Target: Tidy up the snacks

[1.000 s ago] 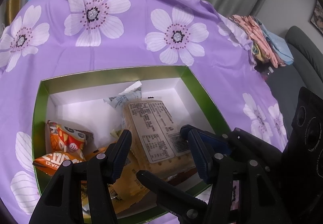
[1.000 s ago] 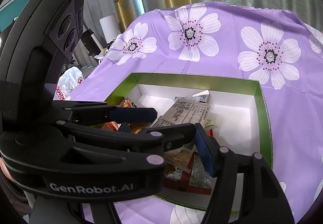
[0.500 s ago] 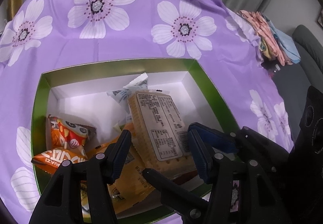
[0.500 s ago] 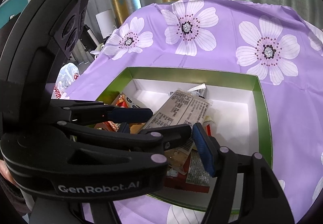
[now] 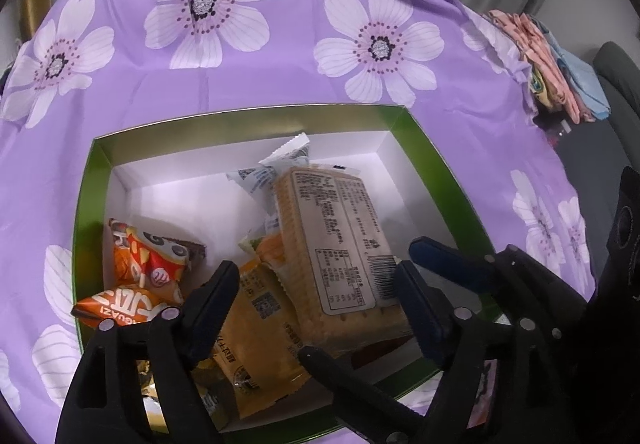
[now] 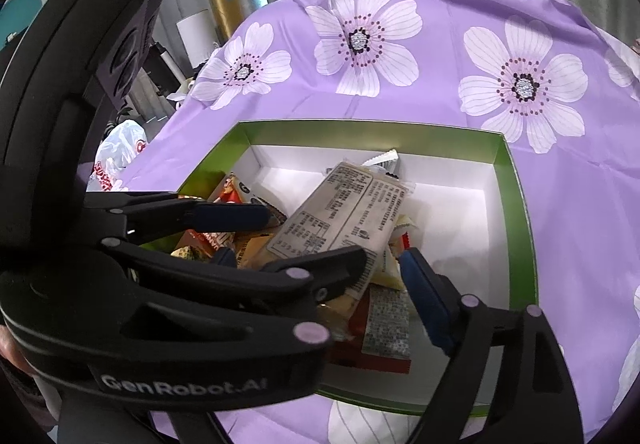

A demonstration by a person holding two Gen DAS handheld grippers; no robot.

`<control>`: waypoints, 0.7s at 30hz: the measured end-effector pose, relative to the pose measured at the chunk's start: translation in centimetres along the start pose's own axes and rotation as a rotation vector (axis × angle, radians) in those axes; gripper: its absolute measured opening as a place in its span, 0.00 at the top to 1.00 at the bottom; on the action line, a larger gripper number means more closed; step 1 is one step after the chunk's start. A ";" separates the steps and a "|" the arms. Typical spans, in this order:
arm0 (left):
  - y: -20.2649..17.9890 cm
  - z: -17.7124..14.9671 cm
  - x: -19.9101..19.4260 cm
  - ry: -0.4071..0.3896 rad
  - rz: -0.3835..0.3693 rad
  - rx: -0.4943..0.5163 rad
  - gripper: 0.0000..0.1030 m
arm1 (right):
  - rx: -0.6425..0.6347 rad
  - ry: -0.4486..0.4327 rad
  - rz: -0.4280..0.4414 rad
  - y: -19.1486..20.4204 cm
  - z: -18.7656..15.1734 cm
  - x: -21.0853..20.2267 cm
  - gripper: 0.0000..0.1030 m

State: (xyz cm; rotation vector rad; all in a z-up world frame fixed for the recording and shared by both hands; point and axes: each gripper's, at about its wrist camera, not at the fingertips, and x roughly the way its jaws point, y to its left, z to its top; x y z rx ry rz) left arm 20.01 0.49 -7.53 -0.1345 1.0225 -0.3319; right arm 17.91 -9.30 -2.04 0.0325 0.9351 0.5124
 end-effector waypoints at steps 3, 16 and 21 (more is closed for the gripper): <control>0.0 -0.1 0.1 0.007 0.011 0.006 0.20 | 0.006 0.010 -0.002 0.0 0.0 0.1 0.17; 0.1 -0.3 -0.3 0.001 0.060 0.004 0.03 | 0.008 0.027 -0.028 0.0 0.0 0.3 0.08; 0.1 -0.3 -0.5 0.003 0.071 0.009 0.02 | 0.012 0.037 -0.042 0.0 0.1 0.4 0.02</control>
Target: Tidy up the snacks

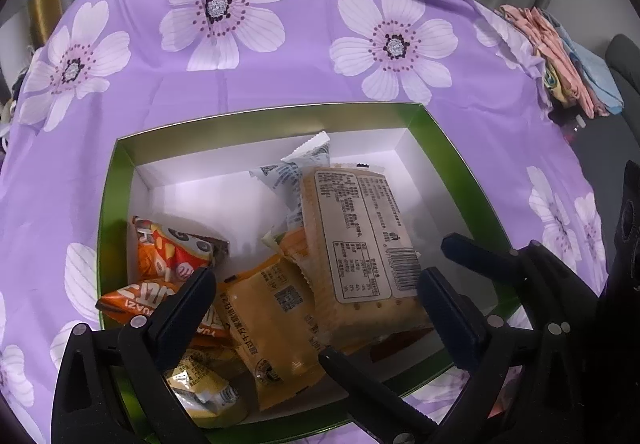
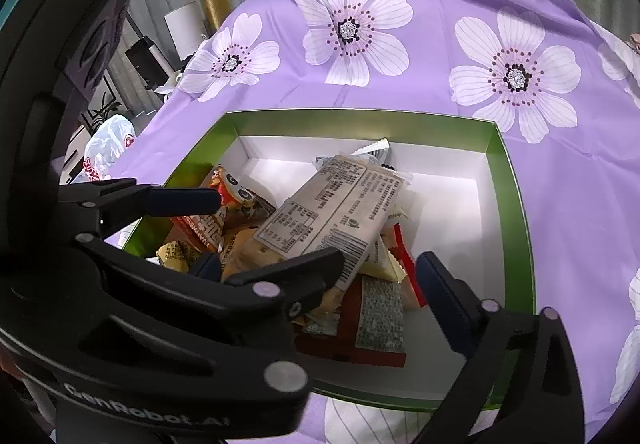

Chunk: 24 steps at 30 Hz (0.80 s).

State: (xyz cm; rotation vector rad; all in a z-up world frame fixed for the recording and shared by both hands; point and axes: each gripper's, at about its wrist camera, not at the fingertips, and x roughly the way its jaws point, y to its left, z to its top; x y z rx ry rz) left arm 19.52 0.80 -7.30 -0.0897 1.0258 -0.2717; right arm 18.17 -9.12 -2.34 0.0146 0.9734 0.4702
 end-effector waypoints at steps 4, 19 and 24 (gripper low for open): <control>-0.1 0.0 -0.2 -0.004 0.014 0.008 0.02 | 0.003 0.004 -0.005 0.0 -0.1 0.0 0.01; 0.3 -0.3 -1.7 -0.036 0.091 -0.001 0.01 | -0.002 -0.003 -0.015 0.5 0.0 -0.8 0.01; 0.4 -0.3 -2.4 -0.051 0.135 -0.007 0.01 | -0.007 -0.006 -0.019 0.8 0.1 -1.1 0.01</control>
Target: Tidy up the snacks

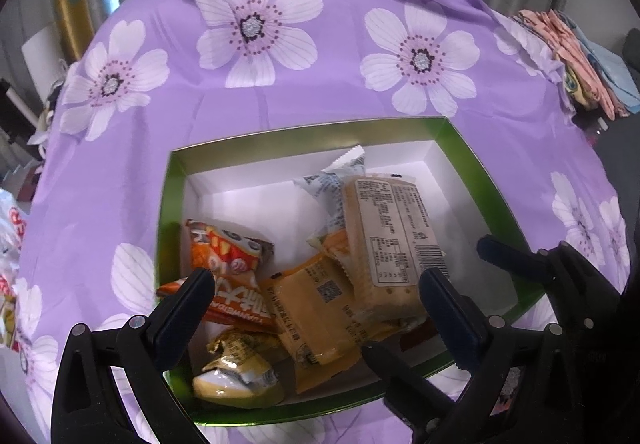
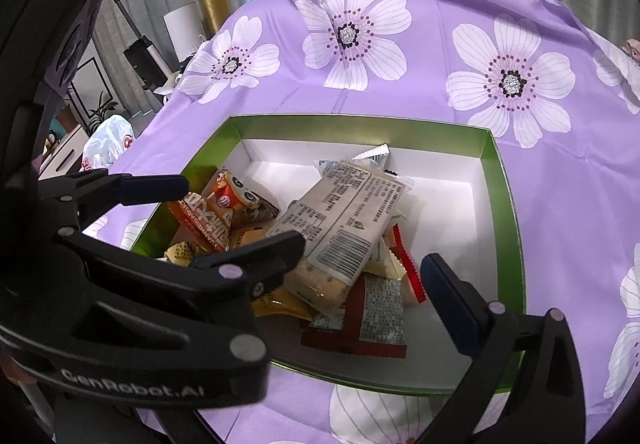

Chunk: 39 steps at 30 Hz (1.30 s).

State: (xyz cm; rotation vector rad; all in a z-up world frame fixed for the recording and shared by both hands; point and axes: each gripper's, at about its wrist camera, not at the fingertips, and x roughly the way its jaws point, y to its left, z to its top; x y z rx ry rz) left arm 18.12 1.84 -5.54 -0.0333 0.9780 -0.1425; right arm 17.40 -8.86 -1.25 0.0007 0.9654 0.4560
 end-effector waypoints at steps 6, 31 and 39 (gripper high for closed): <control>0.1 -0.1 -1.0 -0.004 0.044 -0.003 0.01 | -0.007 -0.009 -0.010 0.2 0.1 -0.8 0.01; 1.0 -0.4 -6.3 -0.089 0.100 -0.023 0.01 | -0.062 -0.069 -0.044 2.0 0.6 -5.3 0.01; 1.1 -0.8 -8.0 -0.114 0.119 -0.024 0.01 | -0.067 -0.096 -0.054 2.5 0.5 -7.4 0.01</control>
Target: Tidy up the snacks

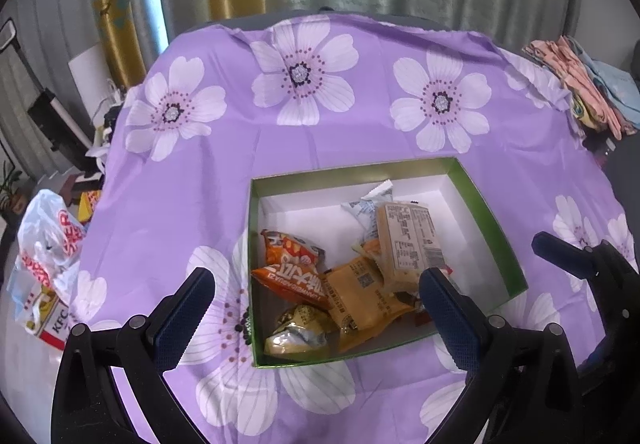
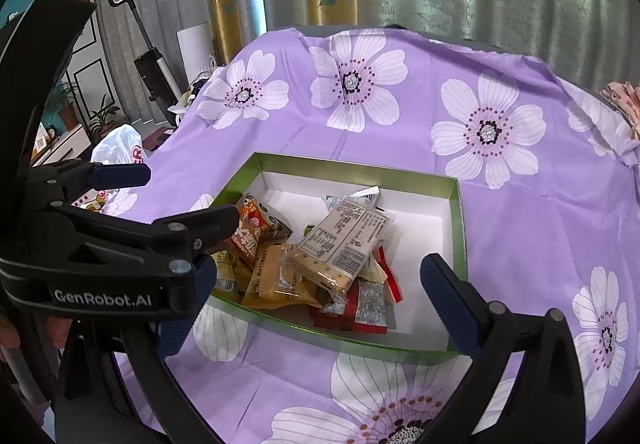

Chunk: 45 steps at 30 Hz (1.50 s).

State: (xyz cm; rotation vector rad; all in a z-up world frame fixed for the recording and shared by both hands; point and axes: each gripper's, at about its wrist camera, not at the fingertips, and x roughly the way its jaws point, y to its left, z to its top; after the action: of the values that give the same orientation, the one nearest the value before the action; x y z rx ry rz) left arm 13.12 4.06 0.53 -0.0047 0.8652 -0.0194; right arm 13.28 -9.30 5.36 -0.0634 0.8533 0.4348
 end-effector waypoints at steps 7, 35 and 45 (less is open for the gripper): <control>0.0 -0.2 -1.3 -0.016 0.012 0.002 0.01 | -0.003 -0.018 -0.007 0.2 0.0 -1.5 0.01; 0.1 -1.7 -8.1 -0.115 0.047 0.000 0.01 | -0.027 -0.118 -0.093 0.6 0.2 -9.3 0.01; -0.3 -2.0 -9.1 -0.127 0.048 0.004 0.01 | -0.034 -0.141 -0.101 1.0 0.2 -10.9 0.01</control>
State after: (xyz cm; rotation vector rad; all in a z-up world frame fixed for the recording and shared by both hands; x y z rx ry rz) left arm 5.67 3.99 6.14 0.0185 0.7381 0.0242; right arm 6.69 -12.11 13.69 -0.1051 0.7009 0.3549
